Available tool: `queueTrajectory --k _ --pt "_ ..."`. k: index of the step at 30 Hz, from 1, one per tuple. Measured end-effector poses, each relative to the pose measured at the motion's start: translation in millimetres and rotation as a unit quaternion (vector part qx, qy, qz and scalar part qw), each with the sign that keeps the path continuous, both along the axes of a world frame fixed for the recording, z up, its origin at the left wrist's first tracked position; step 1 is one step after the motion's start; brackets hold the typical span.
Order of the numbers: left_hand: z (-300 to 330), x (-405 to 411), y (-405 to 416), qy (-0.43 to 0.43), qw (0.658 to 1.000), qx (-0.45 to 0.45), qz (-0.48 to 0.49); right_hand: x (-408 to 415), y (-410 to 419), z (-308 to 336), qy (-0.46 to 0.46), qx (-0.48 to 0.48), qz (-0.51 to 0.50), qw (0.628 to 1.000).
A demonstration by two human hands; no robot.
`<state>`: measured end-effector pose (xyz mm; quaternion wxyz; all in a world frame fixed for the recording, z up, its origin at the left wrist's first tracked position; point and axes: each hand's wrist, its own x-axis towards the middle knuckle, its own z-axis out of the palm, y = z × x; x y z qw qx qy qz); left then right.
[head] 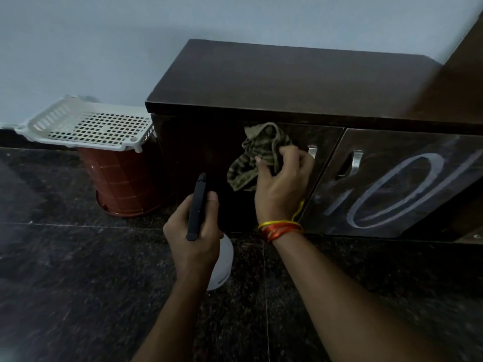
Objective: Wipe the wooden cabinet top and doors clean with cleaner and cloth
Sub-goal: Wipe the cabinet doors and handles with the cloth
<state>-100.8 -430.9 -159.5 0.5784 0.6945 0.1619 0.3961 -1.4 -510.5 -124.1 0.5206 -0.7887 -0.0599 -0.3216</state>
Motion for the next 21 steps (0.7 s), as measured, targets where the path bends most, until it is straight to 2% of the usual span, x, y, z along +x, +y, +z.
queueTrajectory --k 5,11,17,21 --pt "-0.2 -1.6 2.3 -0.001 1.000 0.007 0.005 5.0 2.8 14.4 -0.009 0.038 -0.030 0.999" --pt "-7.9 -1.6 4.1 0.011 1.000 0.014 0.022 -2.5 25.0 21.5 -0.042 -0.068 0.050 0.996" --pt "-4.2 -3.1 4.7 0.012 1.000 0.002 0.024 7.3 -8.9 25.1 -0.038 -0.006 -0.036 0.999" --pt "-1.0 -1.1 5.6 0.011 1.000 0.004 0.024 2.4 -1.6 27.7 -0.035 -0.038 -0.015 0.999"
